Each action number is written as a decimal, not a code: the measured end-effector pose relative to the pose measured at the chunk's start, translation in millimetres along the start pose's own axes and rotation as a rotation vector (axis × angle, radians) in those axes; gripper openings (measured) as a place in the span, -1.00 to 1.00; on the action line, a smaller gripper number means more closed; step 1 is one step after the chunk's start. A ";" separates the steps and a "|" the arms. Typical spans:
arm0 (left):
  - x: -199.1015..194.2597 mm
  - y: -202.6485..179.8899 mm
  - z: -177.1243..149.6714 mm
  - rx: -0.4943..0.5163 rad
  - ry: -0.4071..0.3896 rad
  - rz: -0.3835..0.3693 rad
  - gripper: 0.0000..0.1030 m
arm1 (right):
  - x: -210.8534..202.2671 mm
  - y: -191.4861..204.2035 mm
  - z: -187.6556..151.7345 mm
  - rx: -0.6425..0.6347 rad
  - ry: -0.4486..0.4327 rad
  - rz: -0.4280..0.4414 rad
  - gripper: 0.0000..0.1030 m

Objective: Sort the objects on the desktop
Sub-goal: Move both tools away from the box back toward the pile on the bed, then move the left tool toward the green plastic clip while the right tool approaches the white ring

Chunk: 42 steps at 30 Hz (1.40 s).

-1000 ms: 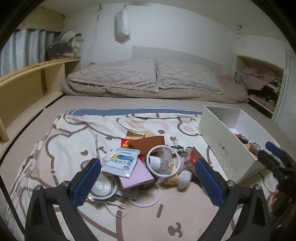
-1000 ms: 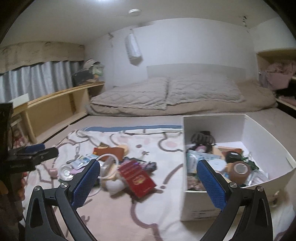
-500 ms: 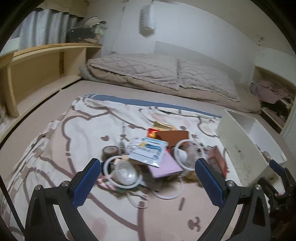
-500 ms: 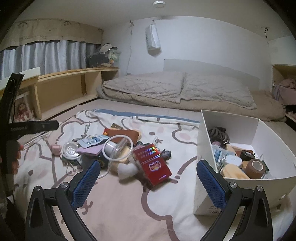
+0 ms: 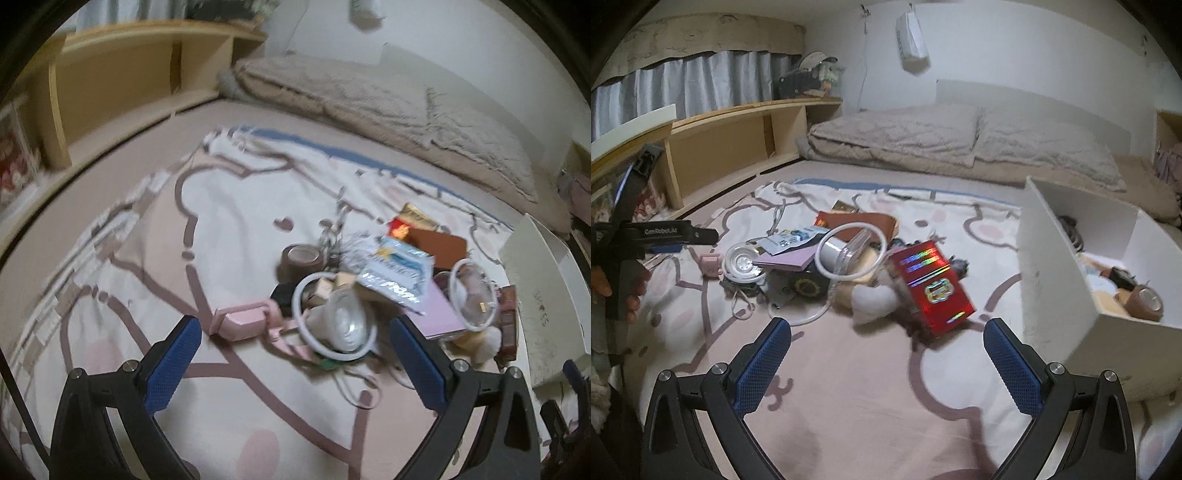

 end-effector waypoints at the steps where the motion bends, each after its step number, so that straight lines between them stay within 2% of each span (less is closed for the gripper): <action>1: 4.6 4.2 -0.7 -0.015 0.019 0.003 0.99 | 3.4 2.9 0.2 0.009 0.012 0.009 1.00; 6: 21.8 13.5 -2.4 -0.017 0.072 0.040 0.99 | 21.7 18.9 -1.4 0.045 0.080 0.048 1.00; 11: 38.0 16.3 -3.0 -0.005 0.115 0.060 0.99 | 45.2 39.6 -5.7 0.025 0.170 0.050 1.00; 15: 44.8 20.1 -7.4 0.008 0.141 0.076 0.99 | 61.7 51.6 -6.1 0.018 0.218 0.038 1.00; 24: 39.9 19.6 -22.4 0.031 0.192 0.050 0.99 | 98.8 64.7 0.6 0.073 0.302 0.001 1.00; 29: 38.1 17.2 -30.6 0.059 0.214 0.058 0.99 | 116.3 72.5 -8.1 0.023 0.365 -0.049 1.00; 32: 41.3 14.5 -35.8 0.086 0.245 0.073 0.99 | 117.2 74.0 -9.5 0.003 0.365 -0.063 1.00; 35: 49.5 9.8 -46.5 0.160 0.295 0.137 0.99 | 116.6 72.7 -12.2 -0.004 0.362 -0.065 1.00; 37: 49.5 7.4 -48.8 0.184 0.295 0.151 0.99 | 114.4 71.9 -14.5 -0.008 0.354 -0.068 1.00; 42: 35.6 8.3 -41.6 0.125 0.244 0.070 0.99 | 105.2 75.0 -26.3 -0.065 0.355 -0.095 1.00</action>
Point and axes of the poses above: each gripper's, at about its wrist camera, not at the fingertips, and x roughly the way its jaws point, y to its left, z to its top, the point moved 4 cm from there along x, roughly the way its jaws point, and after that the axes turned 9 degrees about -z, right-handed, at the moved point
